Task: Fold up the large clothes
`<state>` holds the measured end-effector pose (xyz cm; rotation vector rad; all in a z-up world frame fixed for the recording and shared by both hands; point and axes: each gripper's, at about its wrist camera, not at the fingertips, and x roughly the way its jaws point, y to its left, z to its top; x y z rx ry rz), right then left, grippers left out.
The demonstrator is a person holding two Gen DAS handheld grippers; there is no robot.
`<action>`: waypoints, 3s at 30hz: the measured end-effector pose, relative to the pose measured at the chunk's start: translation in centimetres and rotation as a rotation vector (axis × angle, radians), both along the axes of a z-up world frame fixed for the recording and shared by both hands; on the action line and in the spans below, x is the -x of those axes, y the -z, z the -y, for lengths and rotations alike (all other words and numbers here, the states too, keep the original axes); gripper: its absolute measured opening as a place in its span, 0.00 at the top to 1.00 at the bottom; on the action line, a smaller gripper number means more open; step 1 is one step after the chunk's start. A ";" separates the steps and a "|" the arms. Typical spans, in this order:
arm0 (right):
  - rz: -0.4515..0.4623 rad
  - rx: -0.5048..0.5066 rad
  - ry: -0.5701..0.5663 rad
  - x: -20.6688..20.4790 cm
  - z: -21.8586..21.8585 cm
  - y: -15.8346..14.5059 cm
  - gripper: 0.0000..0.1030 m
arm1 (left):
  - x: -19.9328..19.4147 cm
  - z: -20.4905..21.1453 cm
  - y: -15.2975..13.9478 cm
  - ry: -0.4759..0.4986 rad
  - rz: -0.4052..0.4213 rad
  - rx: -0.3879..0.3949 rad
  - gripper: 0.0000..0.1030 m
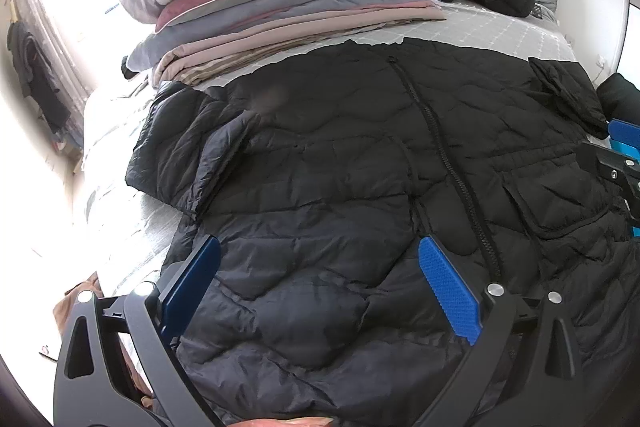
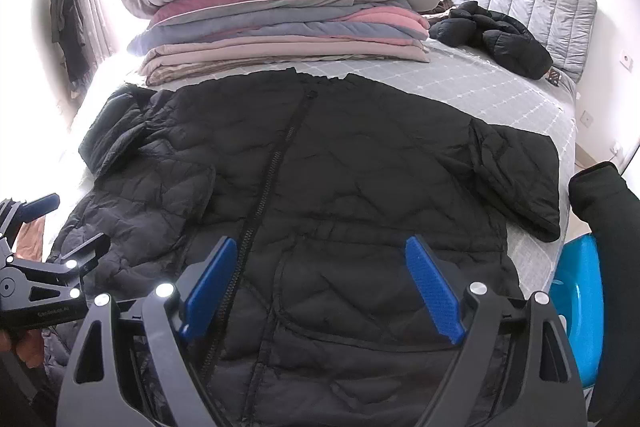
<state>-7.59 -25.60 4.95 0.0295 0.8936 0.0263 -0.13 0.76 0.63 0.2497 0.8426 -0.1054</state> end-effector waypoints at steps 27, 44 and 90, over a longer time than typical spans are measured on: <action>0.059 0.190 0.279 -4.9 13.6 3.1 0.06 | -0.2 0.3 1.0 0.001 -0.031 -0.010 0.07; -0.016 0.557 0.259 -14.4 14.5 8.3 0.06 | -0.8 0.0 1.6 0.015 -0.082 0.018 0.07; 0.124 -0.370 0.118 -1.0 6.5 -2.2 0.15 | -0.4 -3.7 -0.4 -0.072 0.036 0.151 0.07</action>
